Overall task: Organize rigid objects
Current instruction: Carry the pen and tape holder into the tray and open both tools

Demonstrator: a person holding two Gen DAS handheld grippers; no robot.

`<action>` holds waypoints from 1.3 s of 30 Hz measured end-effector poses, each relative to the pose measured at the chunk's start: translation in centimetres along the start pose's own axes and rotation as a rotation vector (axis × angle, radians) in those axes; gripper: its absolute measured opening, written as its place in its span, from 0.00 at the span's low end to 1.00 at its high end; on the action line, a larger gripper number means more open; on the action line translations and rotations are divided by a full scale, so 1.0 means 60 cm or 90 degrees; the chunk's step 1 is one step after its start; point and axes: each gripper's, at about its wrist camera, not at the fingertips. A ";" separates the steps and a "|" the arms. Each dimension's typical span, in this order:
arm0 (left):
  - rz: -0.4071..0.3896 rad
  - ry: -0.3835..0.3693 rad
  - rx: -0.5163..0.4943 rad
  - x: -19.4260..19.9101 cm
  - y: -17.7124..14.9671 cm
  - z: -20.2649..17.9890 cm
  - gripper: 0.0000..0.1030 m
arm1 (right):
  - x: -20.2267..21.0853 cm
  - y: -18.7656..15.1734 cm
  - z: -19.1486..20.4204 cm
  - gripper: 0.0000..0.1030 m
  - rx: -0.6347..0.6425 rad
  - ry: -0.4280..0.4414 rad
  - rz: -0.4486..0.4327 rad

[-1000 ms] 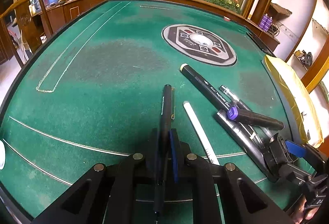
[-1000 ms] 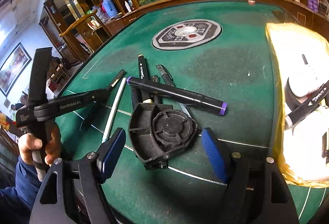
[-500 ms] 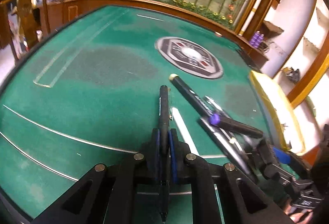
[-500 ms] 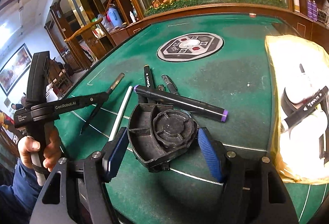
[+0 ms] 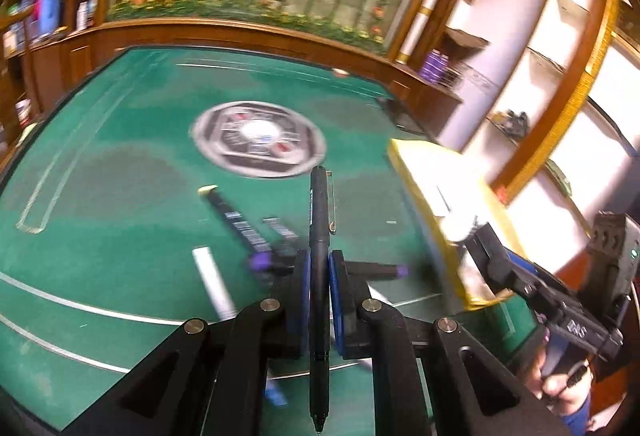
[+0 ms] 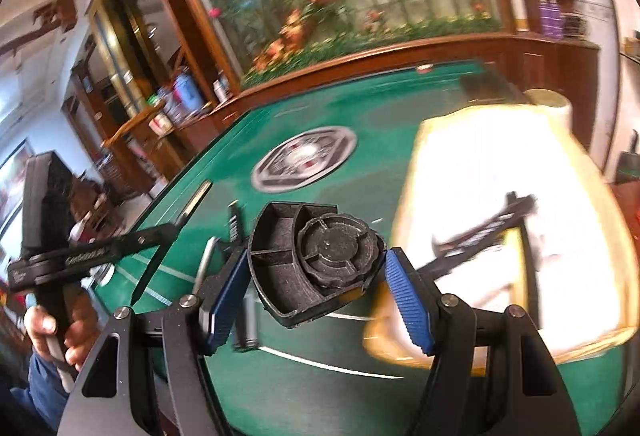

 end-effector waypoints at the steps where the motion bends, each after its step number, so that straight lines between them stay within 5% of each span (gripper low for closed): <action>1: 0.002 -0.010 -0.011 -0.006 0.006 -0.016 0.09 | 0.009 0.005 -0.012 0.66 -0.006 -0.010 -0.007; 7: 0.027 -0.070 -0.054 -0.051 0.046 -0.107 0.09 | 0.046 0.036 -0.083 0.66 -0.011 -0.091 -0.033; 18: 0.117 -0.123 -0.078 -0.224 0.140 -0.240 0.08 | -0.036 0.157 -0.198 0.66 -0.018 -0.184 0.055; 25: 0.163 -0.106 -0.063 -0.324 0.172 -0.257 0.08 | -0.101 0.193 -0.246 0.66 -0.045 -0.216 0.114; 39: 0.204 -0.105 -0.019 -0.351 0.157 -0.239 0.11 | -0.136 0.196 -0.238 0.67 -0.021 -0.248 0.168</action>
Point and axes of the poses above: each gripper's, at about its wrist camera, not at the fingertips, and x roughly against the way its jaws point, z to its left, y to its top, and after that the axes turned 7 degrees about -x, right-handed
